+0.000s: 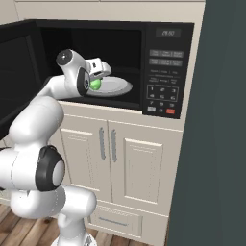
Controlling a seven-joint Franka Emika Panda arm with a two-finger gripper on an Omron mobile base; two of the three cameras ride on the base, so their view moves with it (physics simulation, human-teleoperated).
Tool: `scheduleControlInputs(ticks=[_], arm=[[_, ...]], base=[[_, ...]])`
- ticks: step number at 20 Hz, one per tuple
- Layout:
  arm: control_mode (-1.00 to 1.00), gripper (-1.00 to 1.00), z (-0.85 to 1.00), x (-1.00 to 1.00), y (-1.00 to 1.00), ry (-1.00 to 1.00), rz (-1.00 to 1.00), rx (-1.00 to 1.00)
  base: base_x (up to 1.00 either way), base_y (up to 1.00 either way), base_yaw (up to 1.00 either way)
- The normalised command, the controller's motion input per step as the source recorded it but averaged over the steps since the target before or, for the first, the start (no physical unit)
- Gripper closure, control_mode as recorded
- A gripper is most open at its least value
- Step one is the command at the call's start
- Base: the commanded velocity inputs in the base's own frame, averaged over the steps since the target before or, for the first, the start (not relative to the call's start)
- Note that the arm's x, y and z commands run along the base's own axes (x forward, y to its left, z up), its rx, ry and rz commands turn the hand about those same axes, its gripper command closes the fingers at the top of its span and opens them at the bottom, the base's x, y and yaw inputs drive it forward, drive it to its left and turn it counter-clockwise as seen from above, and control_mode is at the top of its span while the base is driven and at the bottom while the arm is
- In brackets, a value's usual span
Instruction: Pick the corn from the counter and place it in the microwave. Then turn on the microwave.
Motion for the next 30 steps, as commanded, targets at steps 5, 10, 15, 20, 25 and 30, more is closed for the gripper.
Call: scheduleControlInputs(ticks=[5,10,15,20,25,30], arm=[[-1.0,1.0,-0.05,0.05,0.0,0.0,0.0,0.0],[-1.0,1.0,-0.05,0.05,0.0,0.0,0.0,0.0],[-1.0,1.0,-0.04,0.05,0.0,0.0,0.0,0.0],[-1.0,1.0,-0.01,0.05,0.0,0.0,0.0,0.0],[-1.0,1.0,-0.02,0.08,0.0,0.0,0.0,0.0],[-1.0,1.0,-0.01,0.08,0.0,0.0,0.0,0.0]], base=[[0.0,0.0,0.0],[0.0,0.0,0.0],[0.0,0.0,0.0],[0.0,0.0,0.0],[0.0,0.0,0.0],[0.0,0.0,0.0]])
